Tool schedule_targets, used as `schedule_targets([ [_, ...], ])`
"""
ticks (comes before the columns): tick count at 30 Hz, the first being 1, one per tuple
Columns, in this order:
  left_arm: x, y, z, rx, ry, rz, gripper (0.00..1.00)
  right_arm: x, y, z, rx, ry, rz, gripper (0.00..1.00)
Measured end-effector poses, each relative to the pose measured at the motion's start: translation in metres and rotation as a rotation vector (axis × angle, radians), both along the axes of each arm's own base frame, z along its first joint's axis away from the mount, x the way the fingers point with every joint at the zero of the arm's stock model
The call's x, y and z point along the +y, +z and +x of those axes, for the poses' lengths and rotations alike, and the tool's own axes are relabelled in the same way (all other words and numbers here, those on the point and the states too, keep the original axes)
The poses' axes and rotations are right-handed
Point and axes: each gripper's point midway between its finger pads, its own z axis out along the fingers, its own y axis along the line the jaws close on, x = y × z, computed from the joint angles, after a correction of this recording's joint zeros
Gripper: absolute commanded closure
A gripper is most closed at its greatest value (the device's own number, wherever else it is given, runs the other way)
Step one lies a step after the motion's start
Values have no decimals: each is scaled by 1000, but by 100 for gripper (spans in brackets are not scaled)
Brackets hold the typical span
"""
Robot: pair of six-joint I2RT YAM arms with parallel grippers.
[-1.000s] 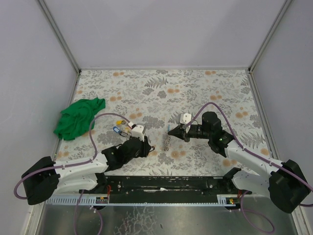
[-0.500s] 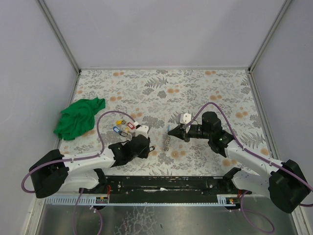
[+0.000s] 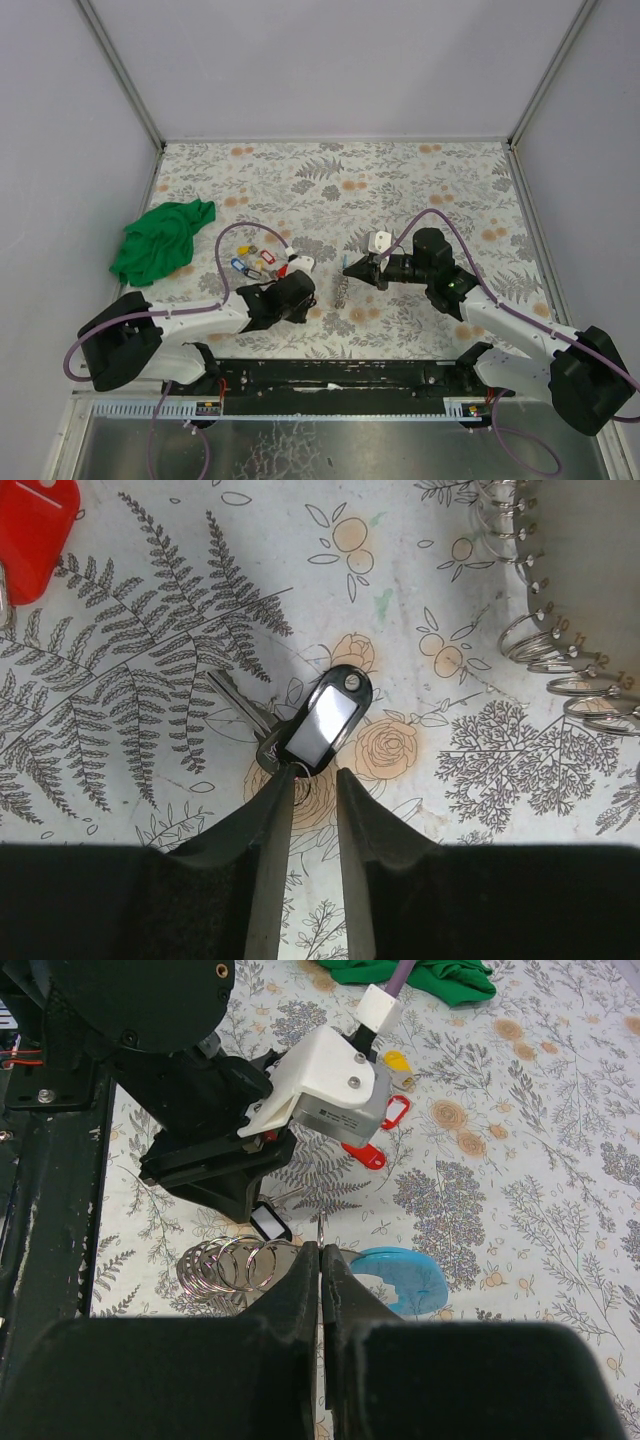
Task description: Put the keys on the keyring
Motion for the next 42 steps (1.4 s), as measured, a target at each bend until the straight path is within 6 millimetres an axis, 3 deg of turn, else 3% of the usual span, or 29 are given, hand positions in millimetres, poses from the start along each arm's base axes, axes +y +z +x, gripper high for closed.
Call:
schedule_targets([
  [13,4,4,-4,39,7,43,77,0,2,0,-4,1,3,100],
  [22,6,-4,-5,72,8,97,88,0,2,-1,-5,2,5,100],
  [30,-1,1,4,56,7,112,100,0,6,-4,-8,17,16,100],
  [39,-16,5,23,36,-21,129,100,-1,7,-6,-11,17,20,100],
  [42,-12,5,34,33,-6,135,93,-1,8,-6,-13,17,22,100],
])
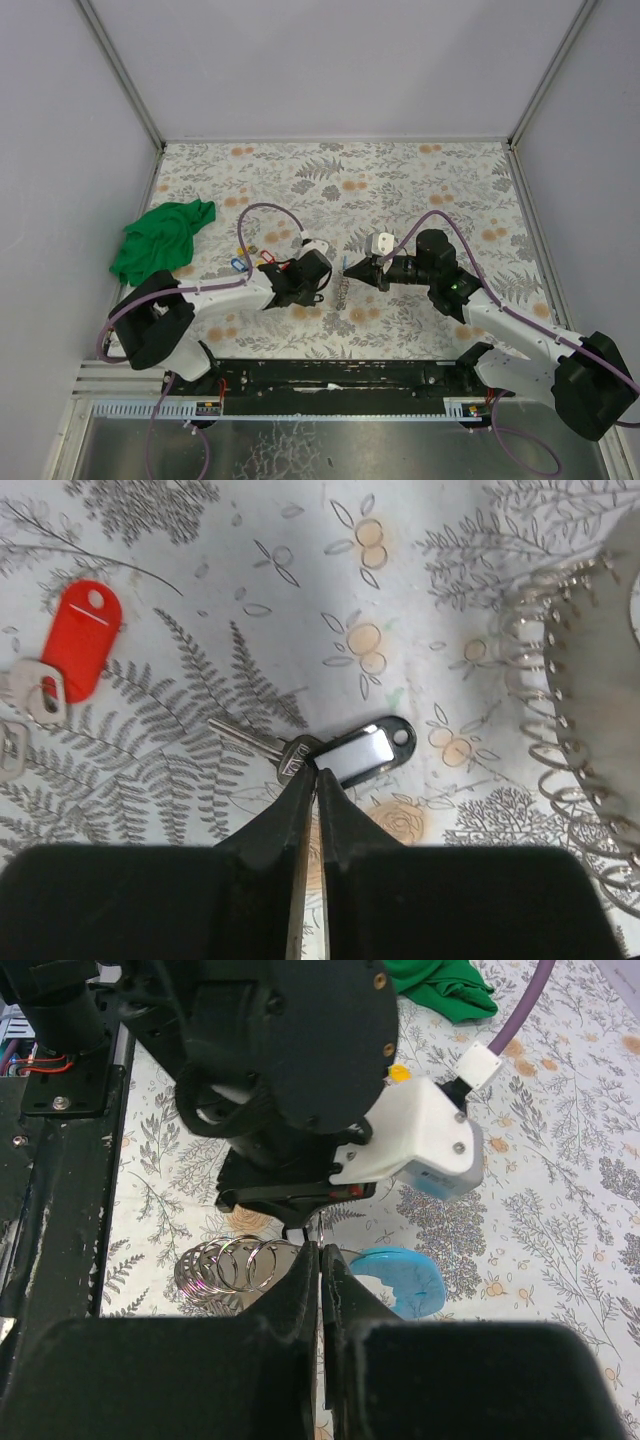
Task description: Put the keys on the keyring
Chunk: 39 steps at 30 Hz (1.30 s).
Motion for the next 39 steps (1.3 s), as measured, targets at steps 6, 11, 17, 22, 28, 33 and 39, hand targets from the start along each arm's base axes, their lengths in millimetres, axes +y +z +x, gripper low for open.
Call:
schedule_targets([
  [6,-3,11,20,-23,10,-25,77,0,0,0,1,0,0,100],
  [11,-4,20,21,-61,3,-80,73,0,0,0,1,0,0,100],
  [17,20,16,0,-98,29,-155,73,0,0,0,1,0,0,100],
  [22,30,5,-10,-124,46,-214,72,0,0,0,1,0,0,100],
  [28,32,-7,-14,-144,53,-261,72,0,0,0,1,0,0,100],
  [33,26,-6,-12,-152,43,-286,71,0,-1,0,2,0,-1,100],
  [39,19,-6,-16,-144,25,-304,71,0,-1,0,2,0,-1,100],
])
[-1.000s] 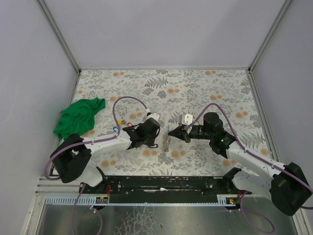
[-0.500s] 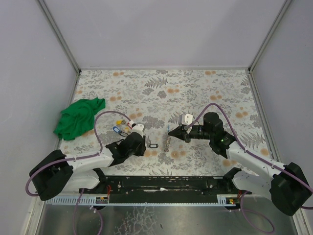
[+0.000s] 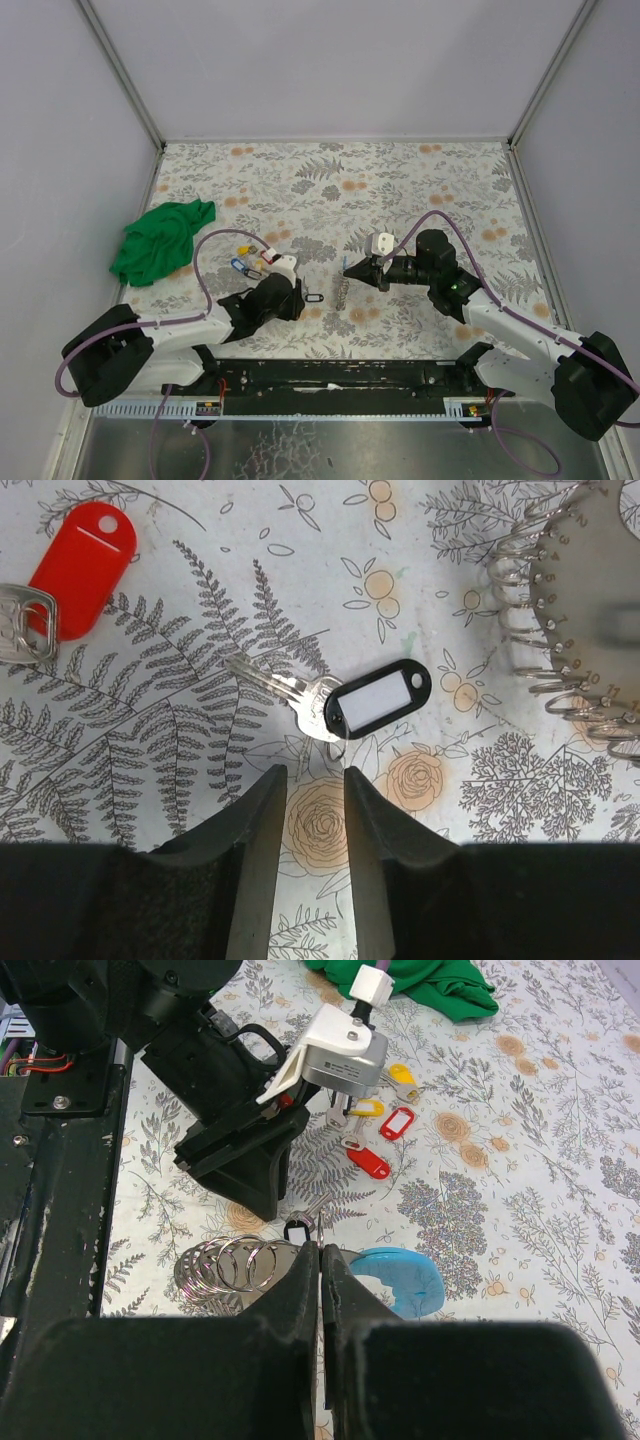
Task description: Put the keys on the keyring
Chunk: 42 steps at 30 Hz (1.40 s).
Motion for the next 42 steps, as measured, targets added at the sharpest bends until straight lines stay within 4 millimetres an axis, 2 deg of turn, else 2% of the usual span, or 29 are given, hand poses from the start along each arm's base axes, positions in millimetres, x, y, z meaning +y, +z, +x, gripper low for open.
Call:
schedule_targets([
  [11,-3,-1,-6,4,-8,-14,73,0,0,0,0,1,0,100],
  [19,-11,-3,5,-19,-5,-5,86,0,0,-1,1,4,1,100],
  [23,-11,-3,6,-22,-6,1,100,0,0,-1,1,4,1,100],
  [29,-8,-1,4,2,-8,36,100,0,0,-1,1,4,1,100],
  [33,-11,11,6,35,-9,75,100,0,0,-1,0,4,1,100],
  [37,-22,22,7,93,-31,111,100,0,2,-1,-4,4,4,100],
  [42,-24,8,-5,222,-68,199,100,0,4,-2,-10,4,9,100],
])
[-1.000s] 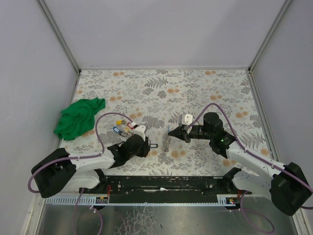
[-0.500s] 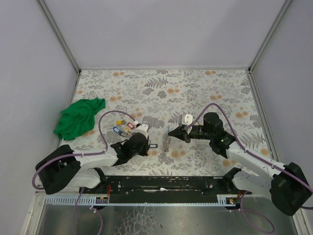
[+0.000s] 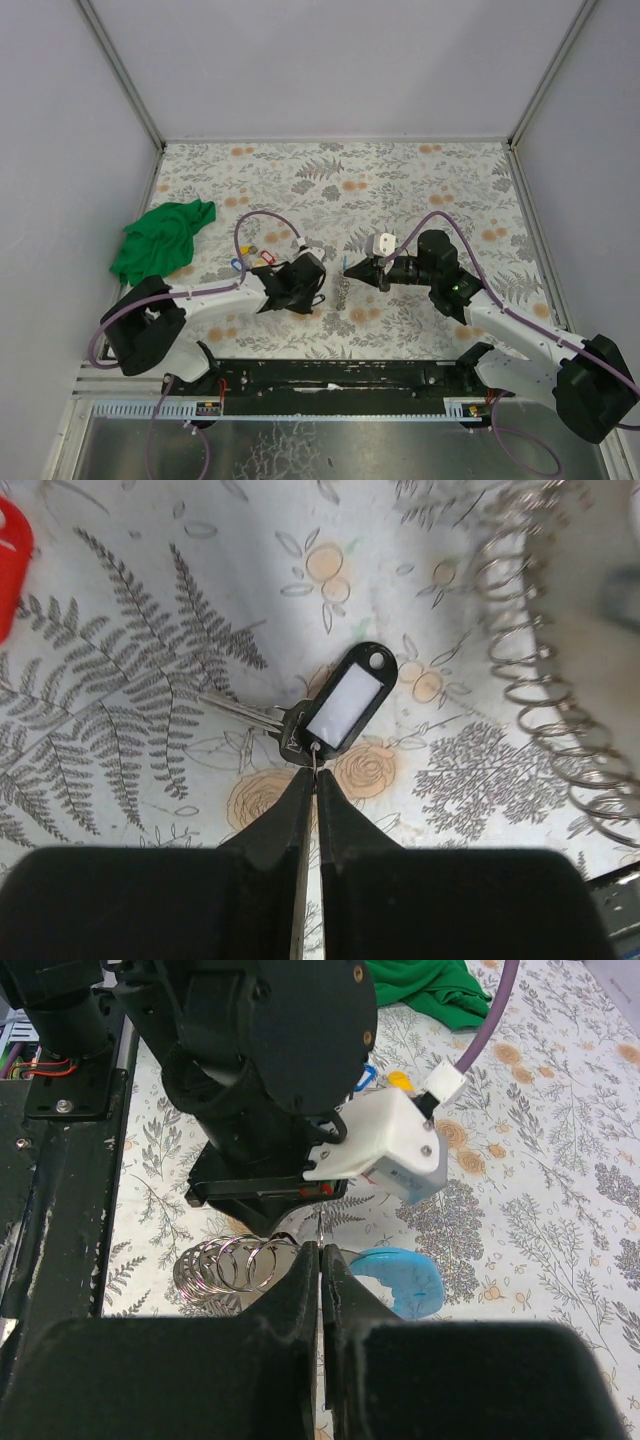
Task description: Put the keys on the keyring
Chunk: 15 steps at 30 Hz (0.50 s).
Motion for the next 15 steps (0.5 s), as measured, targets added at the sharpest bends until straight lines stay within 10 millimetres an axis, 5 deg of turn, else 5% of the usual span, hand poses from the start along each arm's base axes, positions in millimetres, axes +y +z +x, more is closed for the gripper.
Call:
schedule_targets([
  [15,11,-4,-10,115,6,92,78,0,1,0,-2,0,1,100],
])
